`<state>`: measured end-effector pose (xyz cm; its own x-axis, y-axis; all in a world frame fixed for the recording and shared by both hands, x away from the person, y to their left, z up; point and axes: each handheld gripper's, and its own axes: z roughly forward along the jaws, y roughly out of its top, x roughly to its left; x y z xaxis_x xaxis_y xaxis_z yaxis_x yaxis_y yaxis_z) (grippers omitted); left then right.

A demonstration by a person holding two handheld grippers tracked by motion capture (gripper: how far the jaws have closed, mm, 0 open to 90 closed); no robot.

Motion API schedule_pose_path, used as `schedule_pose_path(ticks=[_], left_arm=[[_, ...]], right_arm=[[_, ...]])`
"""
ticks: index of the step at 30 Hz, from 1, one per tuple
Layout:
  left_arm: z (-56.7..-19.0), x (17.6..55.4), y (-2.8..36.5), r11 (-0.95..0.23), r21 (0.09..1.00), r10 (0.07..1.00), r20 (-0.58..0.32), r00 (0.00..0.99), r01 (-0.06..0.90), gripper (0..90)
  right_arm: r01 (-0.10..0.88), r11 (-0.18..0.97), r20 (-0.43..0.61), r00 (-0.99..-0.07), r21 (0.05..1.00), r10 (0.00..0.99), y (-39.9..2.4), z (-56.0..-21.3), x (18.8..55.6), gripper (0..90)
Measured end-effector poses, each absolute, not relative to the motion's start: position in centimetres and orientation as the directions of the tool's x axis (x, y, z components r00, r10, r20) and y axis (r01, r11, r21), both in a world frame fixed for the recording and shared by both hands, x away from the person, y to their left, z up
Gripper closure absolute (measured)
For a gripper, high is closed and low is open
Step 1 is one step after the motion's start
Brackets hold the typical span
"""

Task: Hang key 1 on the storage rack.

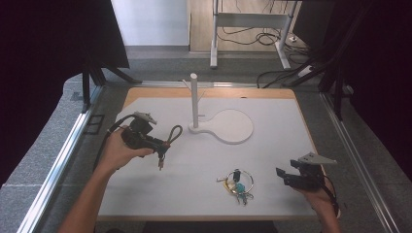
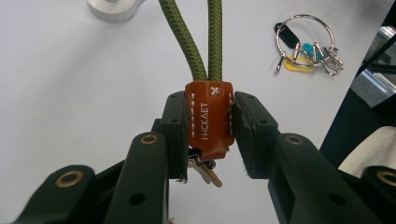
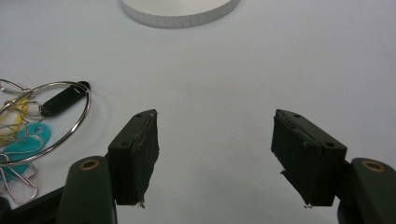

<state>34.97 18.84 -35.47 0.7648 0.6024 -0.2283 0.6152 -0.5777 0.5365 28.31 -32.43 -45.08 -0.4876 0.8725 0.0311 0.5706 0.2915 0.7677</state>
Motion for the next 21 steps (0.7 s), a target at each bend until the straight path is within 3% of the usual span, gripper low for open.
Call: schedule_pose_path(ticks=[21], left_arm=[[-32.9, 37.3, 19.1, -0.58, 0.554, 0.592, -0.216, 0.776, 0.597, 67.2]], right_arm=[[0.586, 0.299, 0.028, -0.483, 0.753, 0.875, -32.4, -45.4, 28.5, 31.9]])
